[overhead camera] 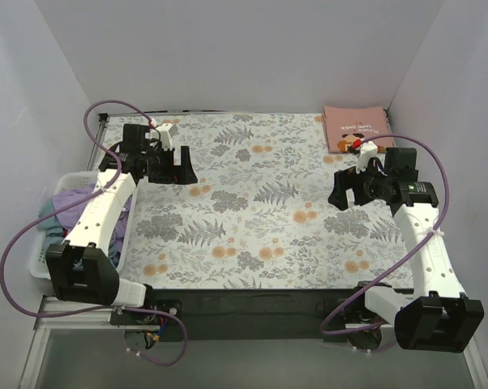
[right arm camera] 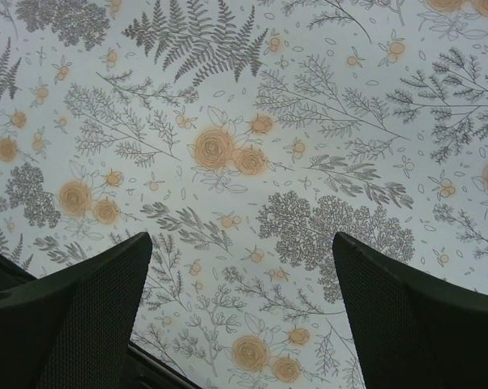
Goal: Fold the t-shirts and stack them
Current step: Grab the tshirt from the pile
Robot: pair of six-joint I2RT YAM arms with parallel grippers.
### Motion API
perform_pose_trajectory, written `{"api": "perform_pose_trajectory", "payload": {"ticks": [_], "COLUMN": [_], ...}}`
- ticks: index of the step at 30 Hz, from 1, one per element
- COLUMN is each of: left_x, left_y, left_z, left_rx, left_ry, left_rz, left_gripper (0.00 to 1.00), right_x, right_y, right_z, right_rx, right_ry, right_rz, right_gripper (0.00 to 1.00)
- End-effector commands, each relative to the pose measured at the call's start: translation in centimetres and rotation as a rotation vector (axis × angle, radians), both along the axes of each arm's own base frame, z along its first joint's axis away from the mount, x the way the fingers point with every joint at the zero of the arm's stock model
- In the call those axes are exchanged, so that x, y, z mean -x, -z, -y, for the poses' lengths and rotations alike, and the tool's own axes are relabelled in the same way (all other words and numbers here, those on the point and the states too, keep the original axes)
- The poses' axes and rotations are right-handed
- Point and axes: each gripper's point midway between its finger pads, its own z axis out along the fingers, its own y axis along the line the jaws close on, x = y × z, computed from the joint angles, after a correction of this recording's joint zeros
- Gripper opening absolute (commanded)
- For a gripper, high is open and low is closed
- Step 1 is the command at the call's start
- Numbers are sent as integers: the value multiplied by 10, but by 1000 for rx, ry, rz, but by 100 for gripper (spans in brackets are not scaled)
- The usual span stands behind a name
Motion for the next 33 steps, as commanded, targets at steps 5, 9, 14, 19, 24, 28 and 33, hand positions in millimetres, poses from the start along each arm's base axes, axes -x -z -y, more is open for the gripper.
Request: {"api": "perform_pose_trajectory", "payload": {"ticks": [5, 9, 14, 19, 24, 28, 33], "left_x": [-30, -11, 21, 43, 48, 50, 41], "left_y": [-55, -58, -40, 2, 34, 60, 75], "left_z": [-81, -175, -259, -290, -296, -301, -294], "left_rx": [-123, -160, -244, -290, -330, -347, -397], "left_ry": [-147, -316, -479, -533, -539, -536, -494], "left_rz": [126, 62, 1, -79, -101, -146, -153], "left_gripper": [88, 88, 88, 88, 88, 88, 86], "right_x": [-1, -1, -4, -3, -4, -4, -5], "right_y": [-7, -1, 7, 15, 16, 19, 22], "right_z": [-14, -17, -21, -23, -24, -24, -26], "right_rx": [-60, -78, -101, -111, -116, -118, -127], "right_ry": [-79, -90, -106, -114, -118, -116, -122], "right_rz": [-25, -55, -96, -125, -134, -142, -159], "right_gripper": [98, 98, 98, 98, 98, 98, 98]}}
